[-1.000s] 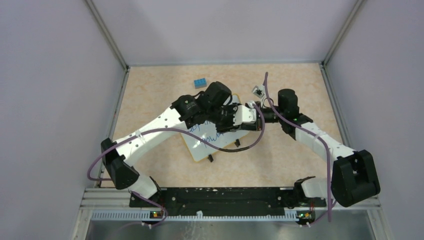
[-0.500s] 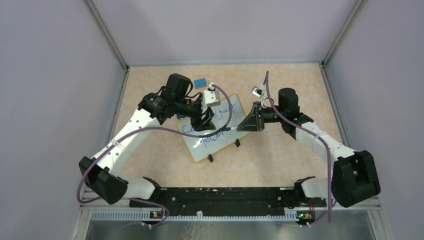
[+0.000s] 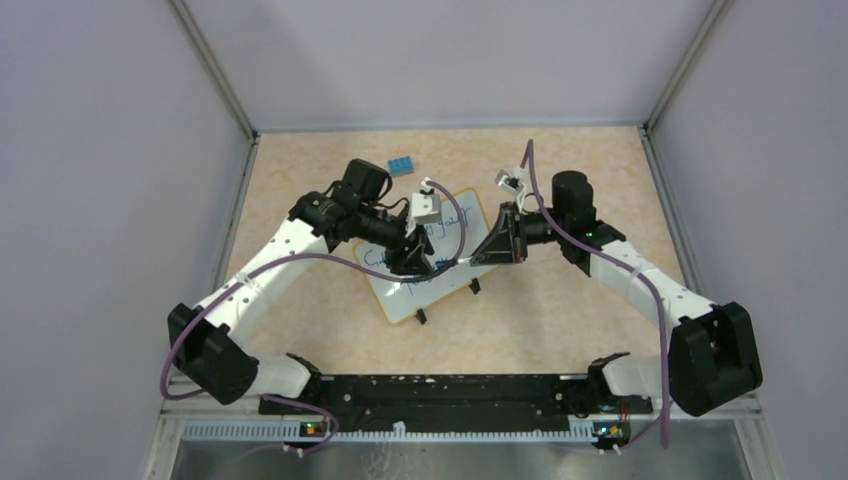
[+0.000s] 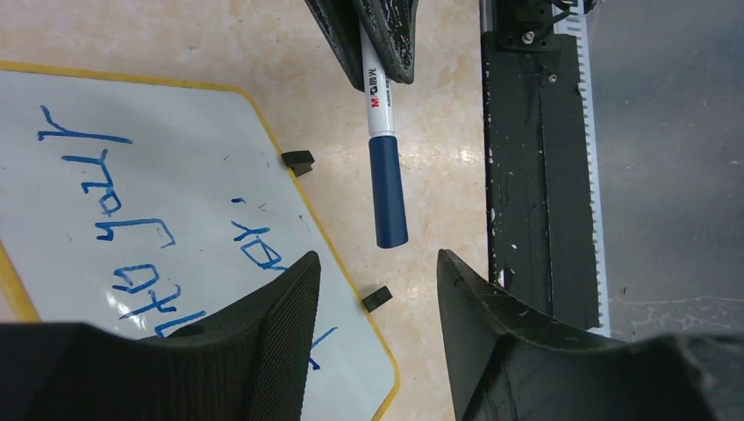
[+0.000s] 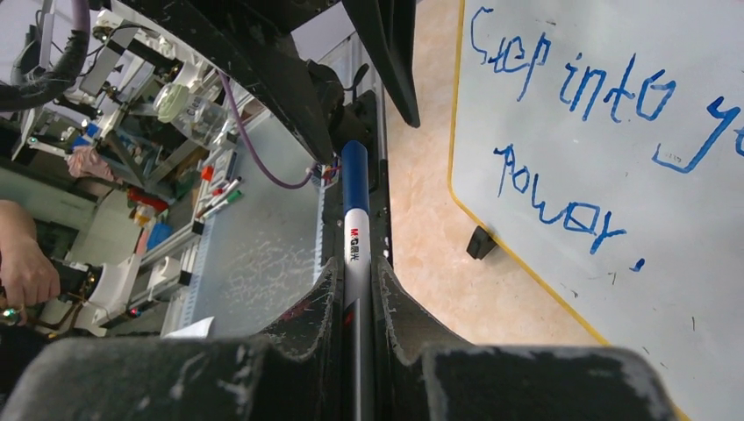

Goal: Write a sentence on the whiteboard
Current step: Close the whiteboard marker at the center of the board.

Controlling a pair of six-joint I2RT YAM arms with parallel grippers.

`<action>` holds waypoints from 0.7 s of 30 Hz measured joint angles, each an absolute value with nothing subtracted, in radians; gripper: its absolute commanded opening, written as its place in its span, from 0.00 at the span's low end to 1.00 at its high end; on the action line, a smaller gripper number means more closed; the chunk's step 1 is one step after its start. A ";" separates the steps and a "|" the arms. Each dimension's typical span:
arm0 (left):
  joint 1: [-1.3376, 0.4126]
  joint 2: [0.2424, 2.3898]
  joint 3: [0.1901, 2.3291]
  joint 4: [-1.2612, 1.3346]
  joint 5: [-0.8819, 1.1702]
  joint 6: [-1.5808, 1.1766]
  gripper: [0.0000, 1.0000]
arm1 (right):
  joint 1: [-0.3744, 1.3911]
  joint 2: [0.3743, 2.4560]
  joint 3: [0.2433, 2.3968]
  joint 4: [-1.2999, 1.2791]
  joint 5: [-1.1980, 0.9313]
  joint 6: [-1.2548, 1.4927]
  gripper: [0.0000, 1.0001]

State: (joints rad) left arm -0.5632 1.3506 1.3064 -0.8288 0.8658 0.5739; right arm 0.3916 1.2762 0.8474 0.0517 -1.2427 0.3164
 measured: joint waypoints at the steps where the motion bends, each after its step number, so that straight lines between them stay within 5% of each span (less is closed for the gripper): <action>1: -0.563 1.356 1.306 -0.828 0.873 0.573 0.54 | 0.392 1.276 0.849 0.052 -1.243 0.316 0.00; 7: -0.571 1.390 1.302 -0.810 0.893 0.554 0.47 | 0.405 1.276 0.853 0.041 -1.243 0.315 0.00; 21: -0.630 1.406 1.298 -0.785 0.871 0.481 0.01 | 0.415 1.276 0.853 0.035 -1.221 0.315 0.00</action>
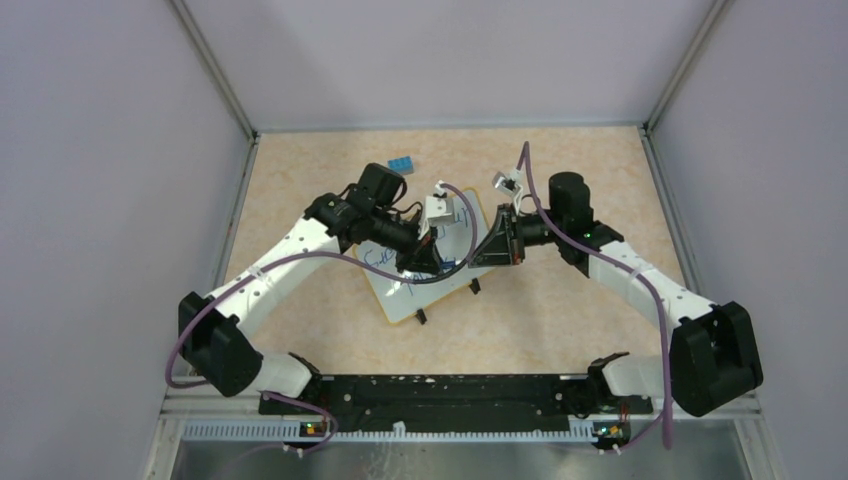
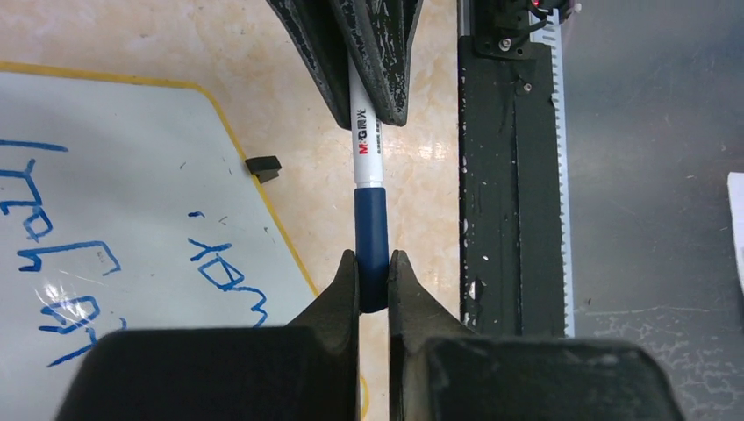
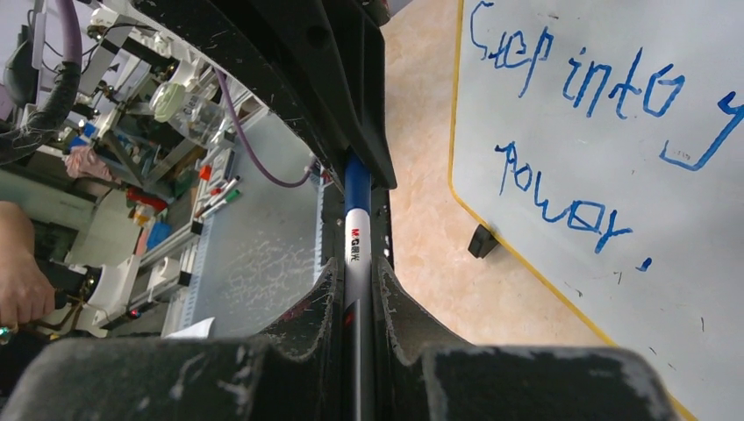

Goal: Write a sentence on the whiteboard
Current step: Close the whiteboard marker at the center of the board.

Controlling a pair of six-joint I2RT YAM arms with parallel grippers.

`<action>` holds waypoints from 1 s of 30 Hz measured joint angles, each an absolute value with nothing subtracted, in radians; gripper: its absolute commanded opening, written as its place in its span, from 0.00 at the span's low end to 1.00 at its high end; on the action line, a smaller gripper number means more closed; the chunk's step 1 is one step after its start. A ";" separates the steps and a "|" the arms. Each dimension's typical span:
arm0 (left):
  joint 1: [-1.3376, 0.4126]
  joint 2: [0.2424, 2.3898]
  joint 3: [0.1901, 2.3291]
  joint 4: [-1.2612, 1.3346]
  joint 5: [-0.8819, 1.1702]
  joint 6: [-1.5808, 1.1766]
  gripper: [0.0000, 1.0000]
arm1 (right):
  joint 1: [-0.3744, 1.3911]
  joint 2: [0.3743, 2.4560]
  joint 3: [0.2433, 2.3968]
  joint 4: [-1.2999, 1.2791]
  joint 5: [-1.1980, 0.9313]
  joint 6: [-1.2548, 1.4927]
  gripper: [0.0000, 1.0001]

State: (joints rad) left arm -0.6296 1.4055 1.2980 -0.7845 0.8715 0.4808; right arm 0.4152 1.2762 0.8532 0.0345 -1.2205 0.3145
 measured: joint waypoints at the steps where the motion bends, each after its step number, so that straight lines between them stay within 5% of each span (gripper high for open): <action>1: -0.630 1.406 1.298 -0.783 0.869 0.469 0.00 | 0.416 1.276 0.853 0.034 -1.219 0.315 0.00; 30: -0.680 1.493 1.377 -0.902 0.785 0.392 0.00 | 0.442 1.287 0.862 -0.074 -1.176 0.253 0.00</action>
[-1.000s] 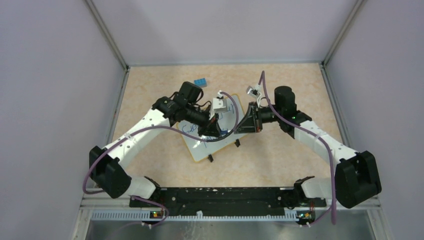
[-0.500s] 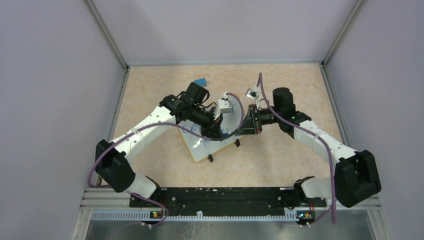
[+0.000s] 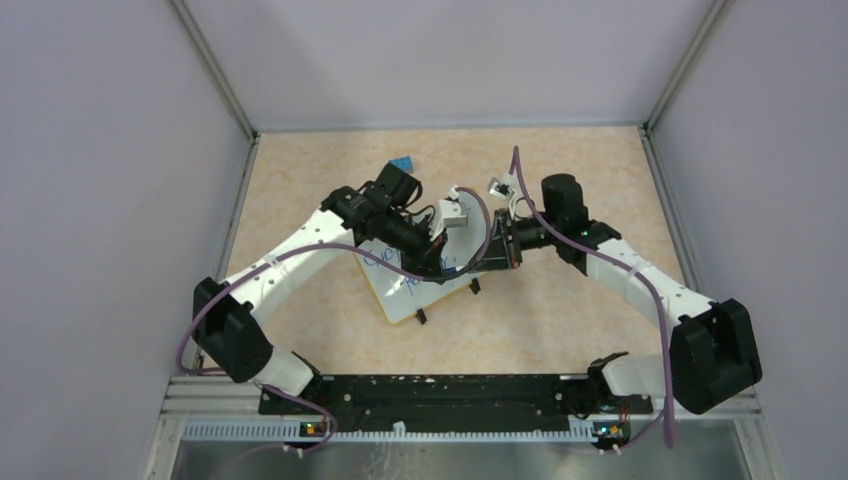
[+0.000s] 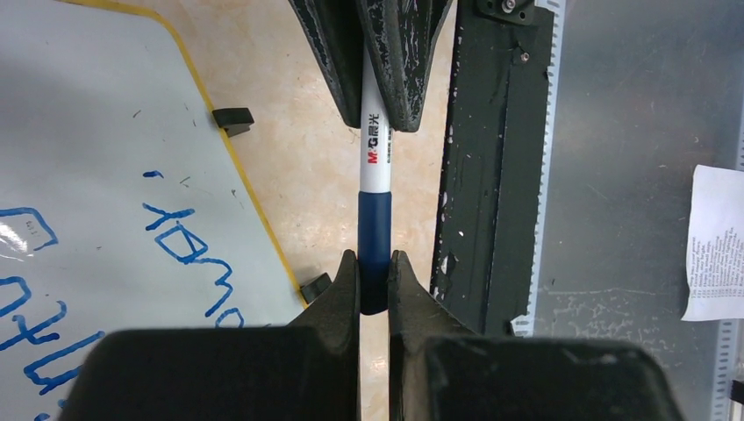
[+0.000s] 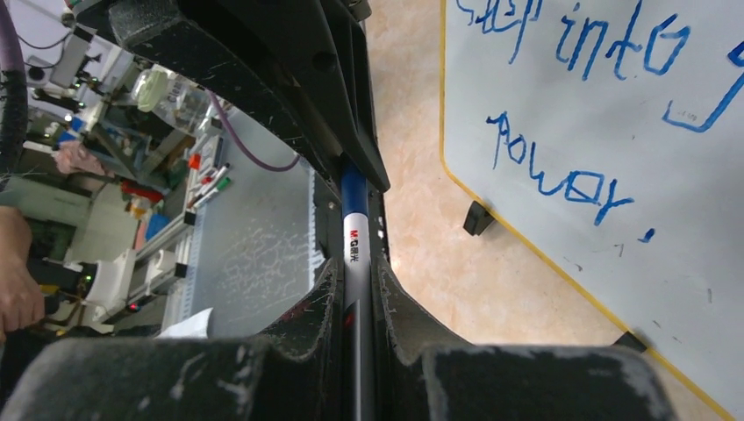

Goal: Write a sentence on the whiteboard
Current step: Close the whiteboard marker at the center of the board.

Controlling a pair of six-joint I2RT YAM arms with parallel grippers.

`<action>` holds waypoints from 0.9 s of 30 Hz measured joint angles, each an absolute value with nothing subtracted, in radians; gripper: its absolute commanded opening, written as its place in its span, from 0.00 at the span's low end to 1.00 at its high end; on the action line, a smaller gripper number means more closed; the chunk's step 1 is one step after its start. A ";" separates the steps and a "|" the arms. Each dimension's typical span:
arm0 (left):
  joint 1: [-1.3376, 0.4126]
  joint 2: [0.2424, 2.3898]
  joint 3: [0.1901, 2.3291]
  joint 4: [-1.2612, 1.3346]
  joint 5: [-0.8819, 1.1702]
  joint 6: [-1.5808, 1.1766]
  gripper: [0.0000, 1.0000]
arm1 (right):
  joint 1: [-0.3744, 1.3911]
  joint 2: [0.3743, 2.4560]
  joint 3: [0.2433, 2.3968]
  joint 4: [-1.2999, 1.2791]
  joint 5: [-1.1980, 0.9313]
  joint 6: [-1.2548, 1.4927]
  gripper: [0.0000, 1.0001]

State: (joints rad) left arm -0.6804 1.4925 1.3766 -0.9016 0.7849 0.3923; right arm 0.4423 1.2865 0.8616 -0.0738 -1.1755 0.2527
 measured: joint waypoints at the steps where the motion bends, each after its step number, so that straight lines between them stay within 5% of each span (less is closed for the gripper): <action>1: -0.682 1.493 1.376 -0.901 0.782 0.395 0.00 | 0.443 1.288 0.873 -0.092 -1.172 0.236 0.00; 8: -0.682 1.461 1.335 -0.817 0.760 0.420 0.00 | 0.415 1.320 0.969 -0.265 -1.157 0.149 0.12; 13: -0.700 1.427 1.312 -0.728 0.722 0.483 0.00 | 0.355 1.322 1.058 -0.373 -1.152 0.088 0.50; 15: -0.710 1.410 1.306 -0.735 0.706 0.524 0.00 | 0.337 1.317 1.095 -0.403 -1.141 0.058 0.58; 27: -0.891 1.354 1.352 -0.886 0.368 0.871 0.00 | 0.393 1.255 1.121 -0.606 -1.086 -0.043 0.61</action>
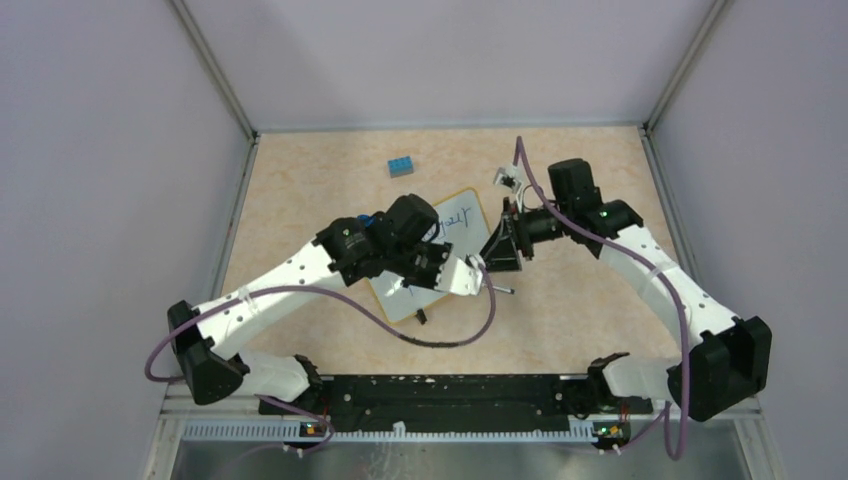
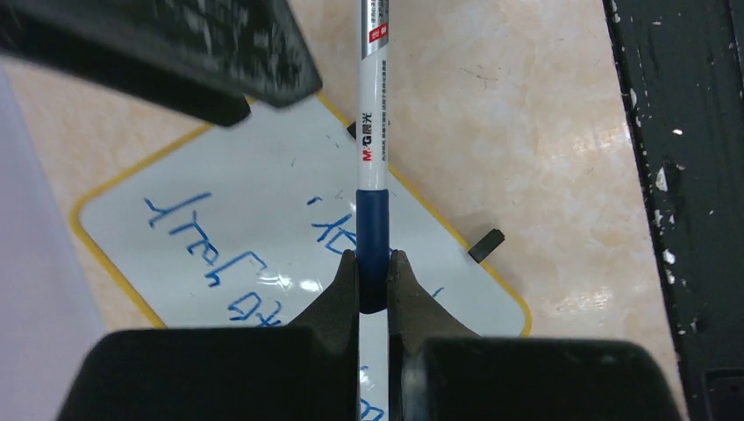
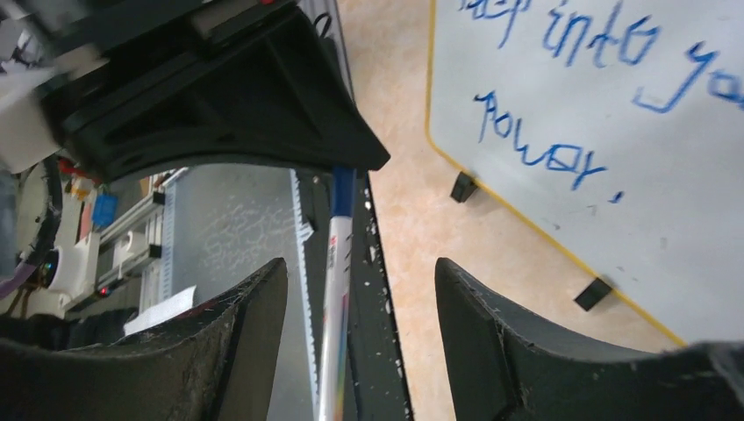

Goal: Write a sentence on the whiteboard
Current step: Close the whiteboard marker at the center of the board.

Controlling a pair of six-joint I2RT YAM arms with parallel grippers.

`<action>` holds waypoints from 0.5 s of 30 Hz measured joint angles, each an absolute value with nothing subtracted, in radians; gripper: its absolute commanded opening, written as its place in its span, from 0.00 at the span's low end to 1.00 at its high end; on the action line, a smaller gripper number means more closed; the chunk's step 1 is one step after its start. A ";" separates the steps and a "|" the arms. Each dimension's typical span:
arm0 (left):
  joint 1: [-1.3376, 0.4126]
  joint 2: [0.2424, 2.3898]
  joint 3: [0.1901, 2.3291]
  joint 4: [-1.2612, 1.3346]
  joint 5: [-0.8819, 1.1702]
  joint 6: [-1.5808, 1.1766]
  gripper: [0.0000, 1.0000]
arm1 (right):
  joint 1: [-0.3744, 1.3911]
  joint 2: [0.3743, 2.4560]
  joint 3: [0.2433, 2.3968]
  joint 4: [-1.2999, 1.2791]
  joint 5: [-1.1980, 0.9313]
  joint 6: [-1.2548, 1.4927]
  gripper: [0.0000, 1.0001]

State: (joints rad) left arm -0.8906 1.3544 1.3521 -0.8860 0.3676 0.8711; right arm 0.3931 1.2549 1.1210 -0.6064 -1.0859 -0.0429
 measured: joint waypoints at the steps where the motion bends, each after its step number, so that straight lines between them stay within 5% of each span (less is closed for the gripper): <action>1: -0.931 1.340 1.352 -0.887 0.330 0.903 0.00 | 0.417 1.255 1.121 -0.623 -1.076 -0.050 0.61; 11: -1.052 1.283 1.345 -0.865 0.129 1.116 0.00 | 0.509 1.276 1.121 -0.696 -1.041 -0.086 0.43; 15: -1.081 1.283 1.315 -0.858 0.091 1.160 0.00 | 0.533 1.293 1.121 -0.715 -1.041 -0.097 0.27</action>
State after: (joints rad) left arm -1.0809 1.2835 1.3151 -0.8581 0.0914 1.1603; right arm 0.5335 1.2926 1.1210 -0.7151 -1.0409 -0.0971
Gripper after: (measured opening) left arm 0.073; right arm 0.377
